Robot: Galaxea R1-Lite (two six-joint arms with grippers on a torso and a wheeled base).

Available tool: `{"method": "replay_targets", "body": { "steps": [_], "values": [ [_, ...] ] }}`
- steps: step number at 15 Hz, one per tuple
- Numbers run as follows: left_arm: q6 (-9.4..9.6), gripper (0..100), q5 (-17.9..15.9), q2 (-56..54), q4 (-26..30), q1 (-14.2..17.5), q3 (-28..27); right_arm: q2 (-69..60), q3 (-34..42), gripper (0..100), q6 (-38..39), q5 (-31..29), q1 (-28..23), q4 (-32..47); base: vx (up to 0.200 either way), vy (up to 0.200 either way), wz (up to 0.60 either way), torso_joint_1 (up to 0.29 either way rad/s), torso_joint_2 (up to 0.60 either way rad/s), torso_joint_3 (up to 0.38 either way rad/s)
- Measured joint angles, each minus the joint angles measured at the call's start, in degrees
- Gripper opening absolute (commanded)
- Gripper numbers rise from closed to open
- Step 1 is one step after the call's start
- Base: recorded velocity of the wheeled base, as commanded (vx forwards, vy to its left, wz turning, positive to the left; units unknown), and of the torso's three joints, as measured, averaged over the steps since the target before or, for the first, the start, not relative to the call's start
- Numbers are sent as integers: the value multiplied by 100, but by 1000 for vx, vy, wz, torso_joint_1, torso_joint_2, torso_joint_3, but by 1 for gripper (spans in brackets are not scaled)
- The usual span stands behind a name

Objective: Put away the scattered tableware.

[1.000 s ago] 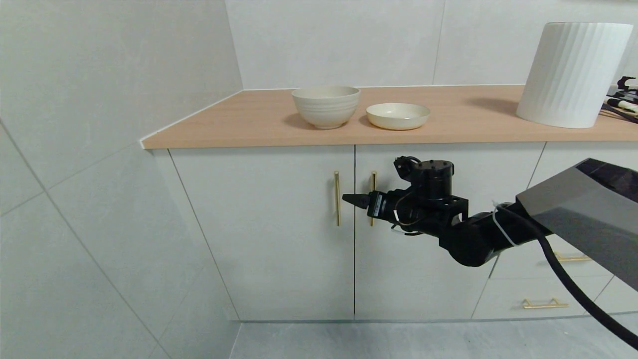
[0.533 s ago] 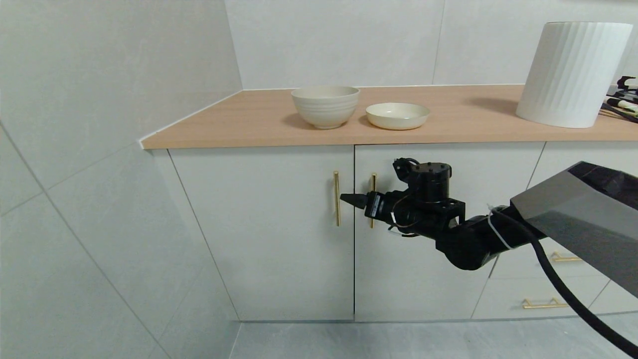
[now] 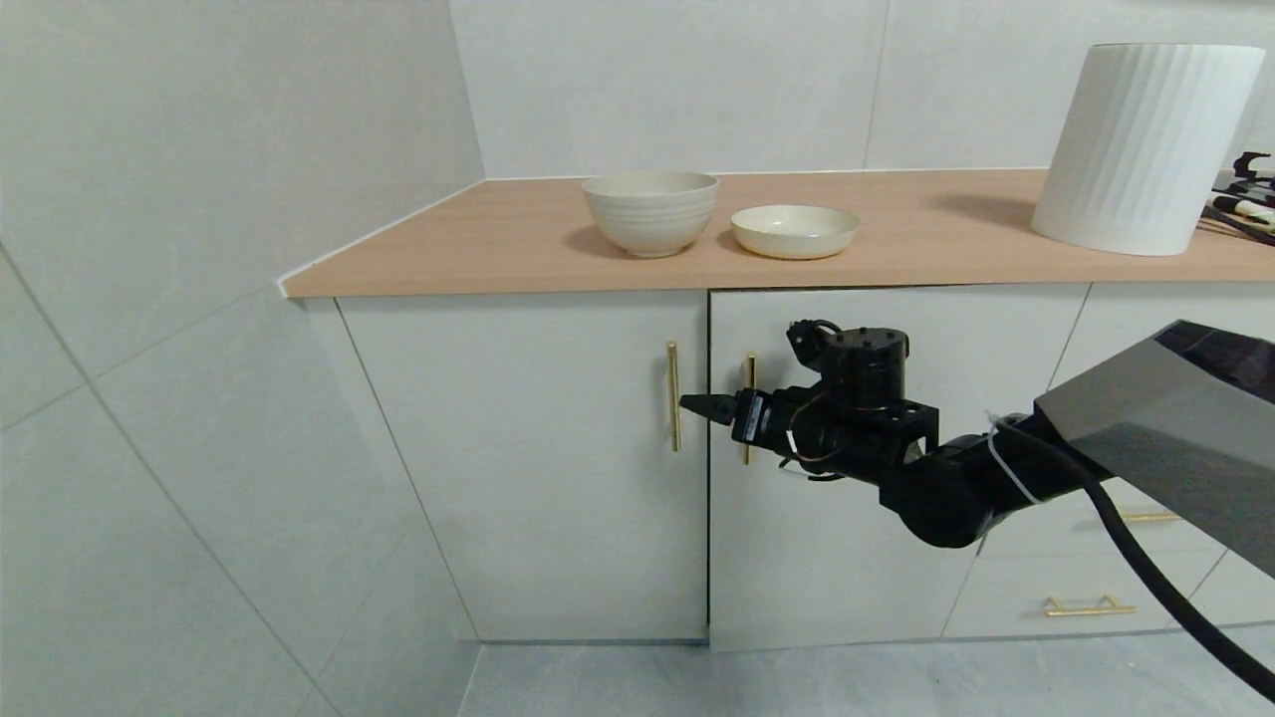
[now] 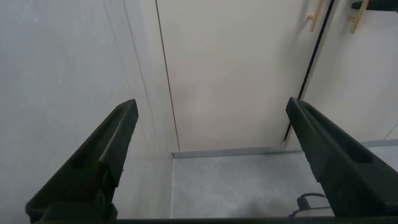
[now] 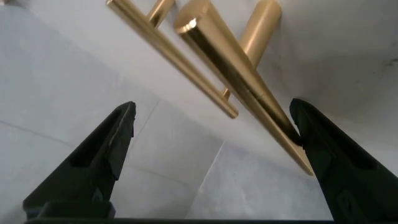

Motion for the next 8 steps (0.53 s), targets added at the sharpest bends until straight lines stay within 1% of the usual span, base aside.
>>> {"method": "replay_targets", "body": {
  "steps": [4,7,8],
  "values": [
    [22,100,2,0,2,0,0,-402,560,100,-4,506,-9,9,0,0,0,0,0,0],
    [-4,100,2,0,2,0,0,-800,1062,100,-41,972,-11,17,0,0,0,0,0,0],
    [-12,100,5,0,2,0,0,-924,1187,100,-50,1034,-11,9,0,0,0,0,0,0]
  ]
}}
